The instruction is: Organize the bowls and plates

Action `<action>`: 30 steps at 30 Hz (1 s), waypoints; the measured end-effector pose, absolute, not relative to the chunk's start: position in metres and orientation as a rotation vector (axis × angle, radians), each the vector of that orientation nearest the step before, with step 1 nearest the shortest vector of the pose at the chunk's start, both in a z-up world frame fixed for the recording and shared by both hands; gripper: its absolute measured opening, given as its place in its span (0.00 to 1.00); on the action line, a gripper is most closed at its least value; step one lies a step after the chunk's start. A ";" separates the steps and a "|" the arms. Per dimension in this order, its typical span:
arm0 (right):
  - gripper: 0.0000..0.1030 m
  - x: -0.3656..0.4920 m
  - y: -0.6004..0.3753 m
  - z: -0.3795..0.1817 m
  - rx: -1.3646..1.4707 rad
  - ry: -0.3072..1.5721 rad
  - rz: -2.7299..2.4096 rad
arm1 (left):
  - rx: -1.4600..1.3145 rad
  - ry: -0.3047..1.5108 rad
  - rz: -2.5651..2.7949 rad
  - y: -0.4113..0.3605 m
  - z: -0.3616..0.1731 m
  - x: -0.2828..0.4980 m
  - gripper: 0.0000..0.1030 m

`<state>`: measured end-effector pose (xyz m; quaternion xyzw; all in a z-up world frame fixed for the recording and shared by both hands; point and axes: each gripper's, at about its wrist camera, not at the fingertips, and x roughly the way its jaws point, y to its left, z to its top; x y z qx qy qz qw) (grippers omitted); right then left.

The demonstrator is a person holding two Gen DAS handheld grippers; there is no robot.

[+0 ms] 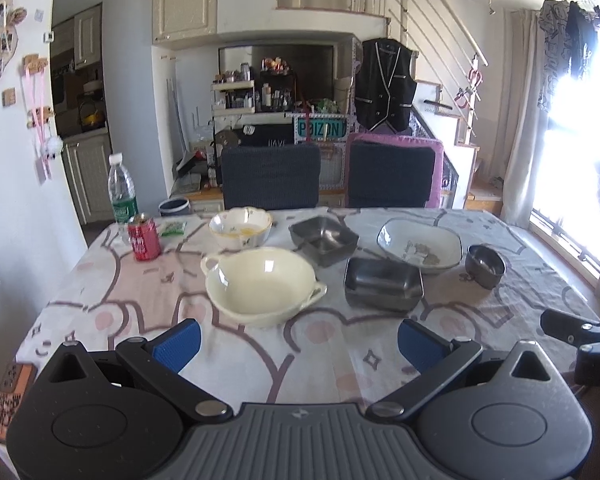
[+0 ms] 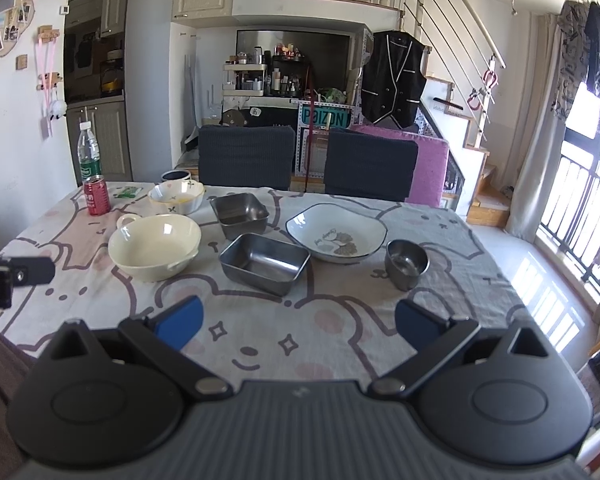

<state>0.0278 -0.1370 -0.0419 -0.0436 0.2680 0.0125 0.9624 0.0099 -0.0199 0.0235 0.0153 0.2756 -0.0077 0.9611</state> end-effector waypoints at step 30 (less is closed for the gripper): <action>1.00 0.223 -0.258 0.004 0.108 0.434 -0.116 | 0.084 0.486 -0.208 -0.081 0.057 0.265 1.00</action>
